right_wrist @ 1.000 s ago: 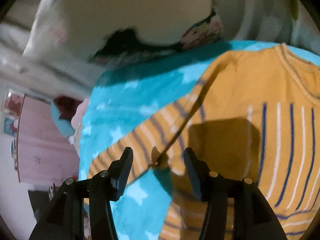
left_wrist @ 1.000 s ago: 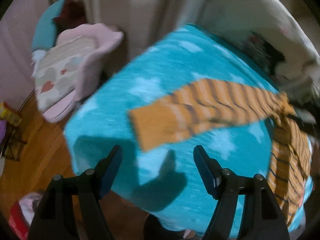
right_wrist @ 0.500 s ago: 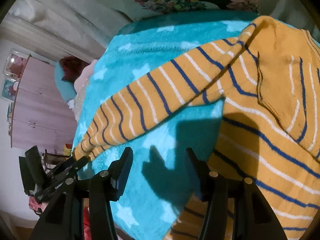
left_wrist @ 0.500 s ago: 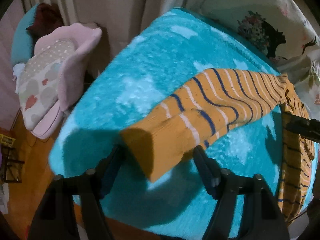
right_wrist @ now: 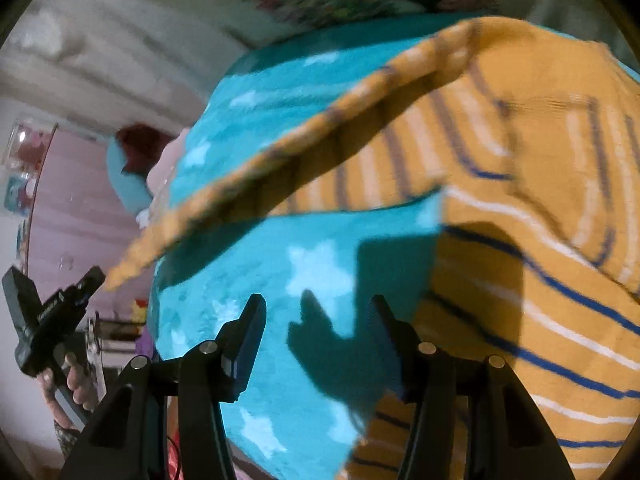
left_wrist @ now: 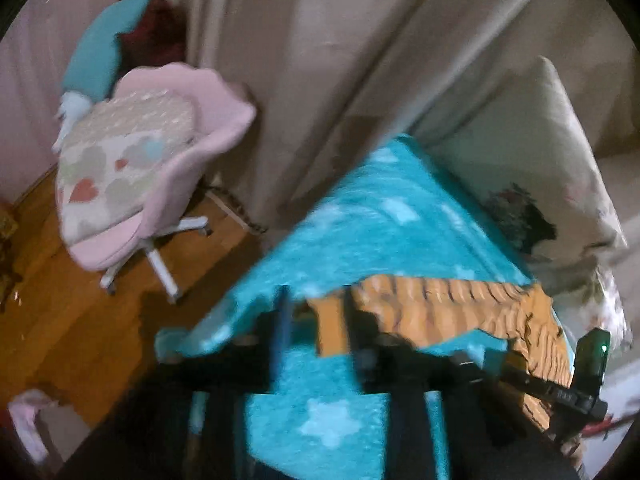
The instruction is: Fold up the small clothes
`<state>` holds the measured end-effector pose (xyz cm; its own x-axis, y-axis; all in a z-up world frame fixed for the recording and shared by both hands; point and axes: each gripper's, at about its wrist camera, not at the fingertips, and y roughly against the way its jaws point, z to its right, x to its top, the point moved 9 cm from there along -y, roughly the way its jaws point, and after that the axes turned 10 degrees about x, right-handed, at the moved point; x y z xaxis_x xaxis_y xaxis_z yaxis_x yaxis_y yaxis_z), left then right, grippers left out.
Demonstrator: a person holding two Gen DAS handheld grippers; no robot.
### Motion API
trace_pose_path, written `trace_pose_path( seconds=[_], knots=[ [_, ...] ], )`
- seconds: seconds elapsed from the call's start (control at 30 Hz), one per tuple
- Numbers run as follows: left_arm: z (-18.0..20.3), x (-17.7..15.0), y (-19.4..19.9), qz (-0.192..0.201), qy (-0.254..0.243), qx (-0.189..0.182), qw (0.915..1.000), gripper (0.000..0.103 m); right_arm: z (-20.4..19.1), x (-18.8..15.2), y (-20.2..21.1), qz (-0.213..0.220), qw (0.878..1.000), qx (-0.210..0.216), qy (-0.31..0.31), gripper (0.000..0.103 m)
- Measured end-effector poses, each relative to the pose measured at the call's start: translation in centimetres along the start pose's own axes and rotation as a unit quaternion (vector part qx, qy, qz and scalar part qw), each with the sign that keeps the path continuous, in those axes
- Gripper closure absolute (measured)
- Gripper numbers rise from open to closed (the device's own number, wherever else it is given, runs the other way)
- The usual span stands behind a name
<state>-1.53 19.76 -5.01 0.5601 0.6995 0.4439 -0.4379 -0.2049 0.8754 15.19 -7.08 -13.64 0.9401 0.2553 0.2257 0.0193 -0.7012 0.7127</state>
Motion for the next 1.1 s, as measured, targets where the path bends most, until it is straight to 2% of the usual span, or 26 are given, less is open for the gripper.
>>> trace_pose_path(
  seconds=[0.07, 0.23, 0.4, 0.47, 0.57, 0.67, 0.7, 0.73, 0.77, 0.8, 0.83, 0.93, 1.03, 1.1],
  knots=[
    [-1.3, -0.5, 0.1, -0.002, 0.019, -0.004, 0.9998, 0.062, -1.8, -0.2, -1.7, -0.019, 1.0, 0.009, 0.021, 0.045],
    [-5.1, -3.7, 0.7, -0.01, 0.034, 0.013, 0.9993, 0.055, -7.1, -1.3, -6.6, -0.07, 0.994, 0.046, 0.069, 0.045],
    [-8.0, -7.1, 0.9, -0.031, 0.066, 0.016, 0.9972, 0.053, -11.1, -3.7, -11.9, -0.126, 0.984, 0.083, 0.09, 0.041],
    [-8.9, -8.1, 0.9, -0.036, 0.076, 0.017, 0.9963, 0.053, -12.2, -4.5, -14.0, -0.143, 0.981, 0.1, 0.079, 0.04],
    [-9.9, -9.3, 1.2, -0.042, 0.09, 0.017, 0.9949, 0.053, -13.6, -3.6, -15.8, -0.124, 0.984, 0.12, 0.052, 0.031],
    [-10.4, -9.9, 1.7, -0.042, 0.097, 0.016, 0.9943, 0.053, -13.6, -1.9, -16.5, -0.09, 0.989, 0.117, 0.008, 0.031],
    [-10.4, -10.0, 1.9, -0.041, 0.097, 0.017, 0.9943, 0.053, -13.6, -1.5, -16.5, -0.08, 0.99, 0.114, -0.002, 0.036],
    [-10.3, -10.0, 2.0, -0.04, 0.096, 0.018, 0.9945, 0.053, -13.5, -1.1, -16.7, -0.071, 0.993, 0.098, -0.006, 0.045],
    [-10.1, -10.0, 2.2, -0.038, 0.095, 0.018, 0.9946, 0.053, -13.6, -1.0, -16.8, -0.066, 0.995, 0.071, 0.003, 0.07],
    [-9.8, -10.0, 2.4, -0.036, 0.092, 0.017, 0.995, 0.053, -13.5, -0.9, -16.8, -0.064, 0.997, 0.042, 0.023, 0.084],
    [-9.4, -9.8, 2.4, -0.034, 0.089, 0.017, 0.9953, 0.053, -13.5, -1.0, -16.8, -0.065, 0.997, 0.031, 0.04, 0.086],
    [-7.4, -9.5, 2.7, -0.028, 0.073, 0.011, 0.9969, 0.052, -13.8, -1.0, -15.7, -0.065, 0.996, 0.033, 0.053, 0.091],
    [-4.8, -9.2, 2.7, -0.026, 0.055, 0.002, 0.9982, 0.052, -14.7, -0.7, -11.9, -0.047, 0.993, 0.043, 0.101, 0.092],
    [-2.1, -9.1, 2.8, -0.024, 0.037, -0.008, 0.999, 0.052, -15.3, -0.7, -8.0, -0.039, 0.988, 0.053, 0.143, 0.092]
  ],
)
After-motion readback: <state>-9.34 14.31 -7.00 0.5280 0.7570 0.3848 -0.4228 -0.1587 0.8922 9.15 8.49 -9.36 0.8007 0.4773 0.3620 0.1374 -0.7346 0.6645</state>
